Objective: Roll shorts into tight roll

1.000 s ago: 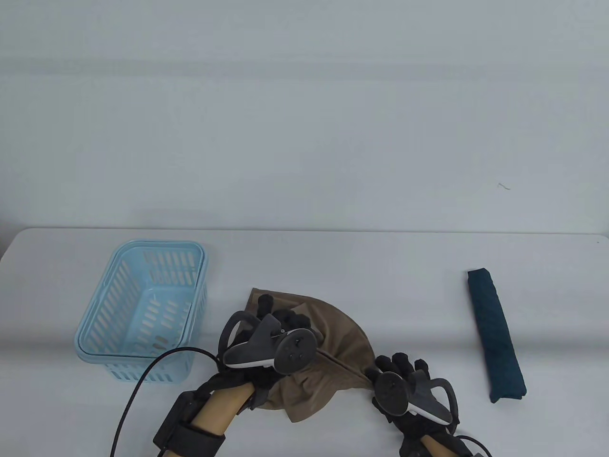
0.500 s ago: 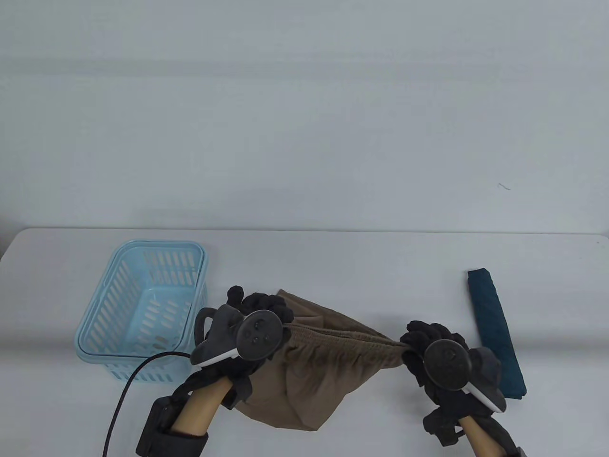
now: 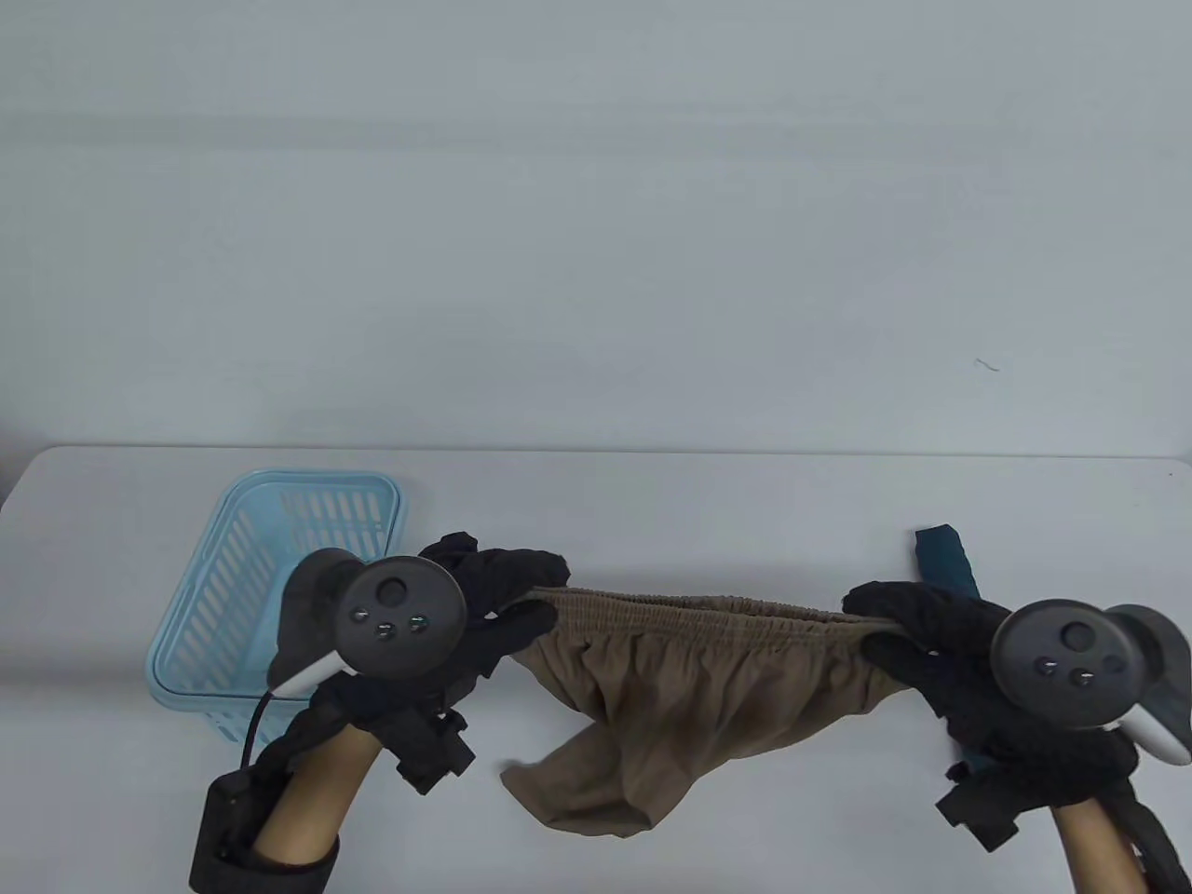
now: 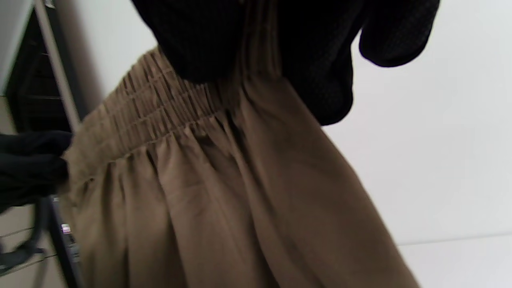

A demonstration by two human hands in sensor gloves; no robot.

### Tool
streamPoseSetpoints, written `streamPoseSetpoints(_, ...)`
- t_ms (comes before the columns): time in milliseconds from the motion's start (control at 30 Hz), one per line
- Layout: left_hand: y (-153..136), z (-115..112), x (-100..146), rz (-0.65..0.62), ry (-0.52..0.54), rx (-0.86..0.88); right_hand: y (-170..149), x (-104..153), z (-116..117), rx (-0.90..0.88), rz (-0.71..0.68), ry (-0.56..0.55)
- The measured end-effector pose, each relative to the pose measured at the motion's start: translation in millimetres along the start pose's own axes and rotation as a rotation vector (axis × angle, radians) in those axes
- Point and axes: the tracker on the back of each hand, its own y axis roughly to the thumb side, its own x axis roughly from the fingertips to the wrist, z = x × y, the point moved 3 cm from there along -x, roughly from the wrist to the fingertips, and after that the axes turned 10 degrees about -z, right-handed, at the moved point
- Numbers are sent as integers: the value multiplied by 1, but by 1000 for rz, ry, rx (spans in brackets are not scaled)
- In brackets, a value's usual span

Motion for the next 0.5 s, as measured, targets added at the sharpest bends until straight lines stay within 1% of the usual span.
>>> streamPoseSetpoints(33,6,12,0,-22,16,39,8,-2,-13,-23,-33,16)
streamPoseSetpoints(133,16,37,-1,-67,42,104,19,-10,-41,-85,-97,40)
streamPoseSetpoints(200,14,43,-5,-63,47,121,17,-18,-47,-106,-102,51)
streamPoseSetpoints(233,7,43,-9,-33,52,111,12,-26,-48,-110,-94,54)
streamPoseSetpoints(300,-13,32,-21,41,32,70,-6,-46,-39,-100,-25,74)
streamPoseSetpoints(400,-59,-2,-46,189,-20,-34,-49,-82,-7,-32,130,117)
streamPoseSetpoints(433,-70,-10,-53,223,-22,-53,-62,-93,3,-10,170,121)
streamPoseSetpoints(467,-85,-20,-64,257,5,-102,-76,-105,13,17,218,118)
streamPoseSetpoints(500,-101,-27,-77,301,29,-181,-89,-119,21,38,250,107)
